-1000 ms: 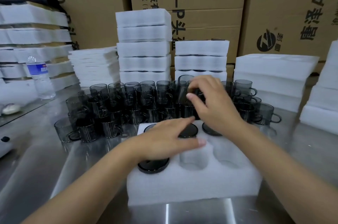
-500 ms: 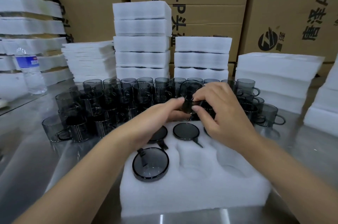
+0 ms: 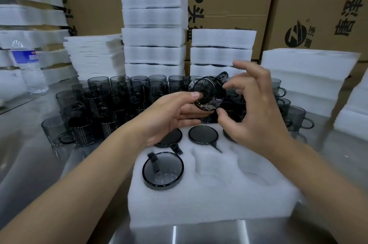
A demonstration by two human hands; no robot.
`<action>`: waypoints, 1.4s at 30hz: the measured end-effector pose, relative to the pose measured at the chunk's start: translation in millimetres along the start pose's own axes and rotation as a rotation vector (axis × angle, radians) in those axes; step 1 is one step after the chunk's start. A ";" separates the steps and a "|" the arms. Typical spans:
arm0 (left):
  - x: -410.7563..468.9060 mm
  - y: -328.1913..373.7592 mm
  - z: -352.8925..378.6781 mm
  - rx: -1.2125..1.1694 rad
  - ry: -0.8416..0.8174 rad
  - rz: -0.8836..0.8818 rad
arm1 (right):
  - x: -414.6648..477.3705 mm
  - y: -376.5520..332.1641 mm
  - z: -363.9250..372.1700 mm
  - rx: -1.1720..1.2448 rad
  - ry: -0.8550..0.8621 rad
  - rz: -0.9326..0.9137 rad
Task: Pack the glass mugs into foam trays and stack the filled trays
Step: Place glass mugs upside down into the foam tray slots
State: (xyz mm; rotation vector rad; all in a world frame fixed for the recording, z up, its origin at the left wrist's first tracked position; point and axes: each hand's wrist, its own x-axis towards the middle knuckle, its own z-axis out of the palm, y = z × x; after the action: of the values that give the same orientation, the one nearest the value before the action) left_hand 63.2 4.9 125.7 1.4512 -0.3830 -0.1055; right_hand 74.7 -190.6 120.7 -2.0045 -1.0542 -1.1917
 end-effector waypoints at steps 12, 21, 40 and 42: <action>-5.1 -2.7 1.5 0.026 -0.037 0.022 | -5.6 1.9 0.6 0.064 -0.124 0.160; -9.5 -2.6 5.6 0.262 -0.077 0.002 | -4.6 1.8 -1.3 0.035 -0.214 0.093; -10.1 -3.6 6.3 0.308 -0.082 0.032 | -1.8 -7.0 -5.6 0.088 -0.222 0.106; -10.6 -2.5 7.2 0.309 -0.103 0.040 | -0.5 -9.8 -5.8 0.190 -0.166 0.190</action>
State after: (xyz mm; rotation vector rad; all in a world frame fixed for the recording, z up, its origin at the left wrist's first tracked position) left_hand 51.4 0.9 121.7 1.7460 -0.5302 -0.0915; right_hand 63.6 -190.1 123.6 -2.0270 -0.9897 -0.8083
